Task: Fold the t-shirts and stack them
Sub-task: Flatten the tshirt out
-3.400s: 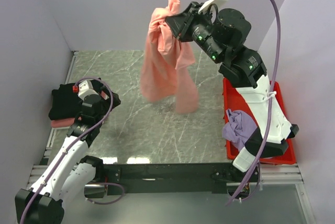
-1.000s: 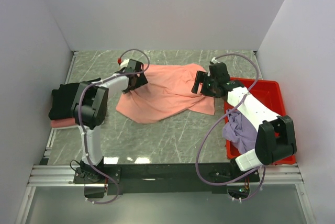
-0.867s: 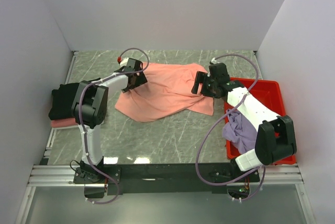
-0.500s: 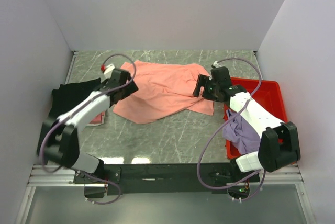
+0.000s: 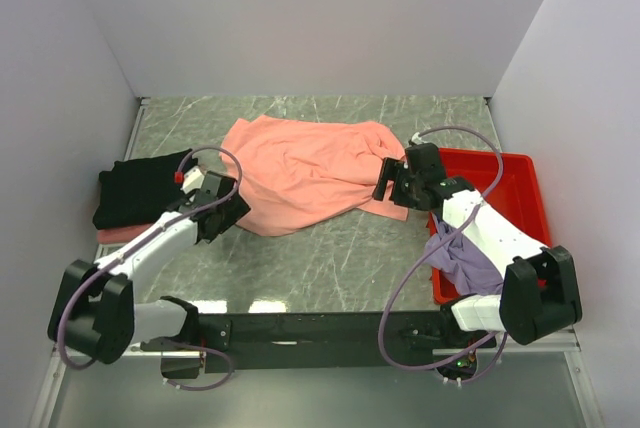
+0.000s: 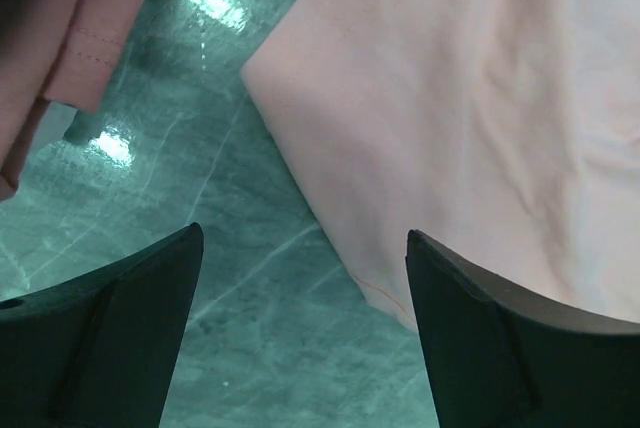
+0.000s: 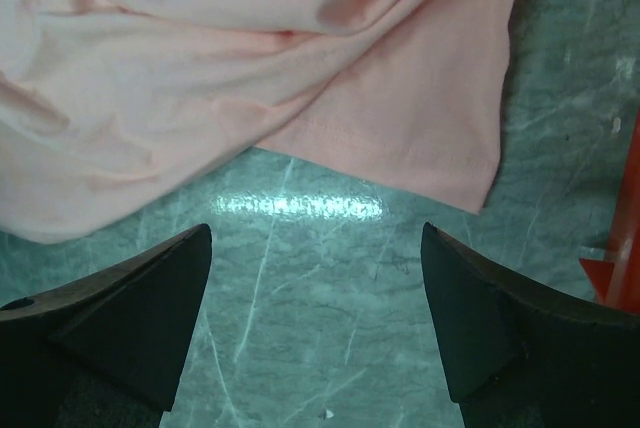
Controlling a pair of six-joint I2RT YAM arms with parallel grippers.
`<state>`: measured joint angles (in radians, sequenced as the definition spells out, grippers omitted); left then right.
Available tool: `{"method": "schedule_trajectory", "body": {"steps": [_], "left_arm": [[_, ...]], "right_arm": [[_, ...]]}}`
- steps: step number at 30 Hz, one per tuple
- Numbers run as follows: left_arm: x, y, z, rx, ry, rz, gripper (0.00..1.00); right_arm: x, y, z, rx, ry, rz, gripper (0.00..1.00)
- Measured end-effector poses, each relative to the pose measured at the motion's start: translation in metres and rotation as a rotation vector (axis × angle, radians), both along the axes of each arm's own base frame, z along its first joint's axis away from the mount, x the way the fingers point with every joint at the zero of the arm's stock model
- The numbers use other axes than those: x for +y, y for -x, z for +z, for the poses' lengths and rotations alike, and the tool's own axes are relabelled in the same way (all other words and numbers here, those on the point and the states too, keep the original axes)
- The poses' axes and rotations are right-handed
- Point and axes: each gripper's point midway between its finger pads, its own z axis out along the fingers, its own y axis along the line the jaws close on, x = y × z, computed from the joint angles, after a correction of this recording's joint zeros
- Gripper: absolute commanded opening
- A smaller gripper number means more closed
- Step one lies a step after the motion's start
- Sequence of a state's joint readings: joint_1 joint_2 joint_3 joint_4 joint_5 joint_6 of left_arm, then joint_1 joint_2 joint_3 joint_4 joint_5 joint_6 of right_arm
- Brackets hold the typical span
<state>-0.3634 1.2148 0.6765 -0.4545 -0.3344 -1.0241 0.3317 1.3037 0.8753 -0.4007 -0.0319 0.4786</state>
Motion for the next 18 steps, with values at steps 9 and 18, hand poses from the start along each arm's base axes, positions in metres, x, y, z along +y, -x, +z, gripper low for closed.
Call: {"method": "schedule_trajectory", "body": {"steps": [9,18], "left_arm": [[0.0,-0.006,-0.036,0.121,-0.043,0.037,0.65],[-0.004,-0.023,-0.044,0.113,-0.047,0.048,0.09]], "right_arm": [[-0.003,0.003,-0.003,0.005,0.011,-0.008,0.9],[-0.007,0.007,-0.009,0.026,0.029,-0.013,0.88]]}}
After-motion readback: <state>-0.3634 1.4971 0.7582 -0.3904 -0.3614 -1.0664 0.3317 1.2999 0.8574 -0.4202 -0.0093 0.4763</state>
